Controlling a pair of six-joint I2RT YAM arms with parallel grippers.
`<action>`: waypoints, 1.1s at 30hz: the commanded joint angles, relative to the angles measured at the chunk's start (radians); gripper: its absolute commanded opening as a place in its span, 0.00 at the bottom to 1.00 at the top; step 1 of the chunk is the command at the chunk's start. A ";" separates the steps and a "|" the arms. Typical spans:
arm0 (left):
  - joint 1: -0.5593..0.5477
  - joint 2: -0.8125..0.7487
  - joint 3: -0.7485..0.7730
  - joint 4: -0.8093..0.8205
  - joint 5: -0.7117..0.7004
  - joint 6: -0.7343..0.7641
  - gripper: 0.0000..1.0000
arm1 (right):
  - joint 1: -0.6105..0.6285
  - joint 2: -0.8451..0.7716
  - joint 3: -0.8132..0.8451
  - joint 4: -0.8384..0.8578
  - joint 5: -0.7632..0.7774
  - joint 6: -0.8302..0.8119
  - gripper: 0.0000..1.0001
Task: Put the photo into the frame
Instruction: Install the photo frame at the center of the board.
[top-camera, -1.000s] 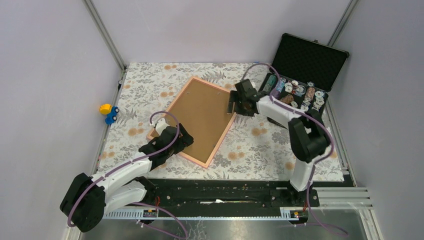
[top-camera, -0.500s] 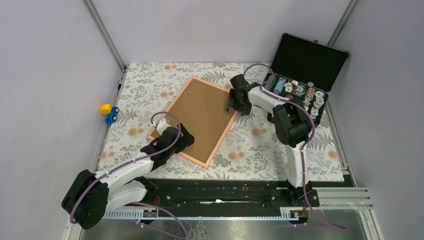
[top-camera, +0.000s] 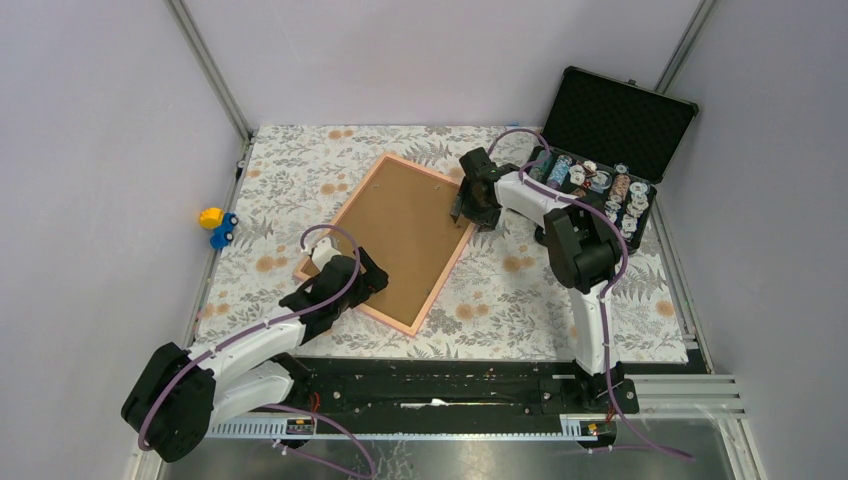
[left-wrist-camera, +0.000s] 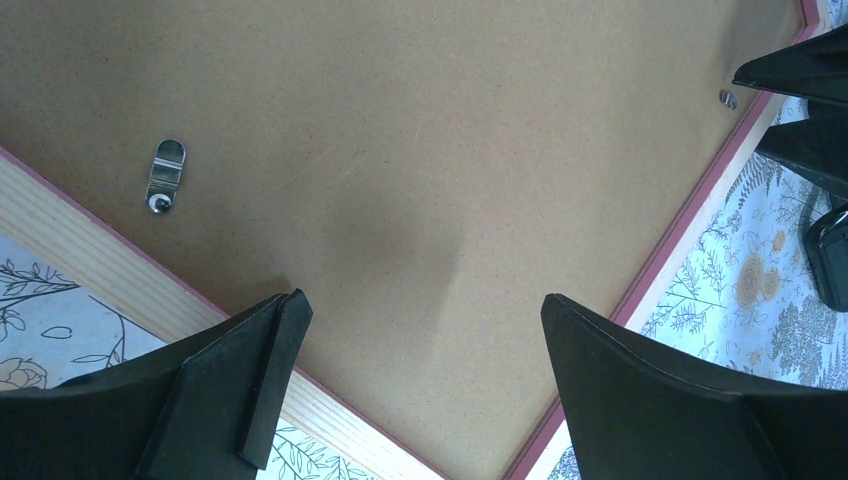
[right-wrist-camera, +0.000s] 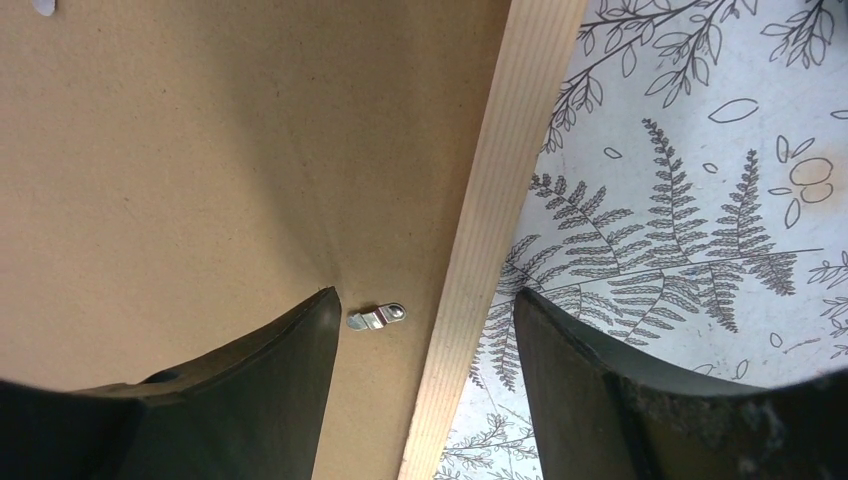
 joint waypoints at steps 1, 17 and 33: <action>0.002 0.010 -0.017 -0.023 0.002 0.007 0.98 | 0.011 0.023 0.002 -0.019 0.003 0.031 0.70; 0.002 0.000 -0.024 -0.018 0.003 0.006 0.98 | 0.060 0.050 -0.018 -0.090 0.045 -0.046 0.63; 0.002 -0.009 -0.028 -0.022 0.001 0.003 0.99 | 0.061 0.047 -0.095 -0.069 0.035 -0.150 0.28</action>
